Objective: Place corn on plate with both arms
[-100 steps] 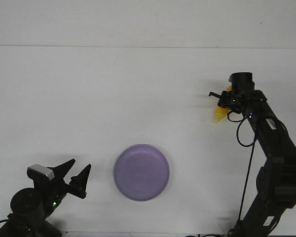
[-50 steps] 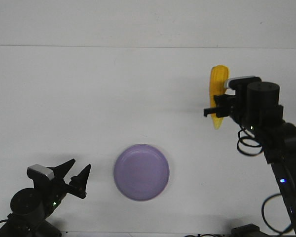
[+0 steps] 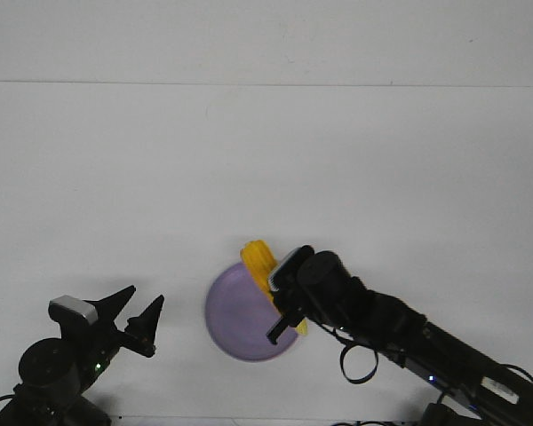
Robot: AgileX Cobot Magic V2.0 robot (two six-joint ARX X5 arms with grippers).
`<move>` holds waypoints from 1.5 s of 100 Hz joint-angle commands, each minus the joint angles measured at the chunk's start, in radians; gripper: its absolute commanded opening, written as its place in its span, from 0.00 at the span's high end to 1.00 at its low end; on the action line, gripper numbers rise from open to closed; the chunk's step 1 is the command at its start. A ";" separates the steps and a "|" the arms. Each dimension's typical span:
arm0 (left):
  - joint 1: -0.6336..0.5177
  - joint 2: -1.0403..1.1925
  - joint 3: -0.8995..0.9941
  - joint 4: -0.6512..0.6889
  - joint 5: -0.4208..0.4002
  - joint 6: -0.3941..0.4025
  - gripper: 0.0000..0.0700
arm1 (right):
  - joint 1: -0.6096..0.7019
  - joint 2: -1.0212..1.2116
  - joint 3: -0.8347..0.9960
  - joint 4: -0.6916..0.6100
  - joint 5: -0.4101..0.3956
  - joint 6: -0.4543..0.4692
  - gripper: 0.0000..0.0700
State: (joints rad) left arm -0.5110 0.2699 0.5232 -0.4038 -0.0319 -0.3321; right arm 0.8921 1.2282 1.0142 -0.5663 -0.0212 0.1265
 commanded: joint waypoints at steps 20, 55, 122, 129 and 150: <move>-0.003 0.004 0.010 0.013 -0.006 0.006 0.40 | 0.071 0.184 -0.034 0.124 0.056 0.027 0.98; -0.003 0.004 0.010 0.013 -0.006 0.006 0.40 | 0.071 0.282 -0.034 0.194 0.040 0.032 0.40; -0.003 0.003 0.010 0.016 -0.006 0.006 0.40 | 0.022 -0.277 0.037 0.018 0.374 -0.050 0.22; -0.003 0.003 0.010 0.016 -0.006 0.006 0.40 | 0.022 -0.371 0.021 -0.004 0.447 -0.049 0.22; -0.003 0.003 0.010 0.024 -0.006 0.006 0.40 | 0.022 -0.562 -0.091 -0.049 0.534 -0.043 0.22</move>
State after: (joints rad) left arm -0.5110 0.2699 0.5232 -0.3954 -0.0319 -0.3321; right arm 0.9024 0.6754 0.9520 -0.6128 0.5026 0.0834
